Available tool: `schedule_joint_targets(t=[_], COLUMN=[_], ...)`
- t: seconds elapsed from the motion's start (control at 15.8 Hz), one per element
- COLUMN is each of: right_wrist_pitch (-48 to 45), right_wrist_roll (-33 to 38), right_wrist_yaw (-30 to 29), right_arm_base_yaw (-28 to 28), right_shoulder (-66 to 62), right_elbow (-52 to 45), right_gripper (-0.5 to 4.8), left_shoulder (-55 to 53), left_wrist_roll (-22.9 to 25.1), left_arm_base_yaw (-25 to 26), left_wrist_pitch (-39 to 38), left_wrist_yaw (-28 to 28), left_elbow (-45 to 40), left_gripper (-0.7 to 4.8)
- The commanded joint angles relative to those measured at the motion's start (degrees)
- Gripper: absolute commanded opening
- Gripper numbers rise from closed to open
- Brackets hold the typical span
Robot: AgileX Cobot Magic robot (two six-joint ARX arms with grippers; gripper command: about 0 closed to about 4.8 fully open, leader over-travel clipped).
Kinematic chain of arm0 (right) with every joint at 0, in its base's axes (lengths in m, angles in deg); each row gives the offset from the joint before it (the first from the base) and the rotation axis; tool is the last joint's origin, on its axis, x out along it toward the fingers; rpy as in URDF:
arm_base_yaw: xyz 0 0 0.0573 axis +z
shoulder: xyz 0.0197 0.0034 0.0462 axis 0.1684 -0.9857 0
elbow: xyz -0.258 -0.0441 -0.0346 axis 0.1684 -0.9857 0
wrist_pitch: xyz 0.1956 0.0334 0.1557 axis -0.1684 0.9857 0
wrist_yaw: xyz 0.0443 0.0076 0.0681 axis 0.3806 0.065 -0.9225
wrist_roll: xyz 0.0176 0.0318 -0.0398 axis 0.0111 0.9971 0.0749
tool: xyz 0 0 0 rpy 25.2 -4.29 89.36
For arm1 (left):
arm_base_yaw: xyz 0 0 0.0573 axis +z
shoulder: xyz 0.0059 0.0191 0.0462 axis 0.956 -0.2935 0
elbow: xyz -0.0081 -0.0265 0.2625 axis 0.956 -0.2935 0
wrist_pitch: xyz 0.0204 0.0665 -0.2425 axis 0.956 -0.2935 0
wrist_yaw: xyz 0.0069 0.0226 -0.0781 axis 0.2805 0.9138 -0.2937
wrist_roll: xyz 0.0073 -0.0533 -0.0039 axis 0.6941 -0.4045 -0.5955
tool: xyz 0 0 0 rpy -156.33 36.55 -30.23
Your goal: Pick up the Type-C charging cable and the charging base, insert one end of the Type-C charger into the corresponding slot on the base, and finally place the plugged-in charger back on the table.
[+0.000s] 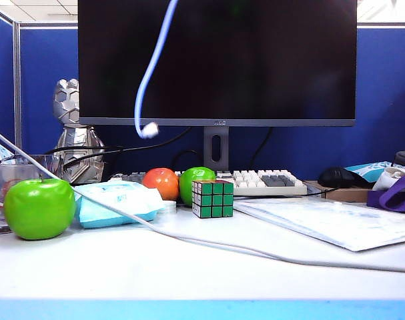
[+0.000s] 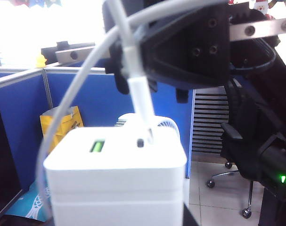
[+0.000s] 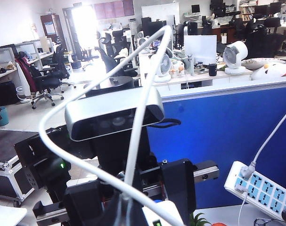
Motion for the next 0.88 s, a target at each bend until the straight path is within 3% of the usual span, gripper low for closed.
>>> schedule_joint_targets(t=[0.06, 0.88], right_wrist_pitch=[-1.4, -1.1], right_wrist_roll=[-0.2, -0.2], right_wrist_yaw=[0.1, 1.3], right_arm_base_yaw=[0.0, 0.4], right_shoulder=[0.2, 0.2], right_elbow=[0.3, -0.2], right_gripper=[0.0, 0.0], left_shoulder=[0.3, 0.3], left_wrist_roll=[-0.2, -1.4], left_arm_base_yaw=[0.0, 0.0], left_wrist_pitch=[2.4, 4.1], left_wrist_yaw=[-0.2, 0.0], left_elbow=[0.3, 0.3], left_gripper=[-0.06, -0.06])
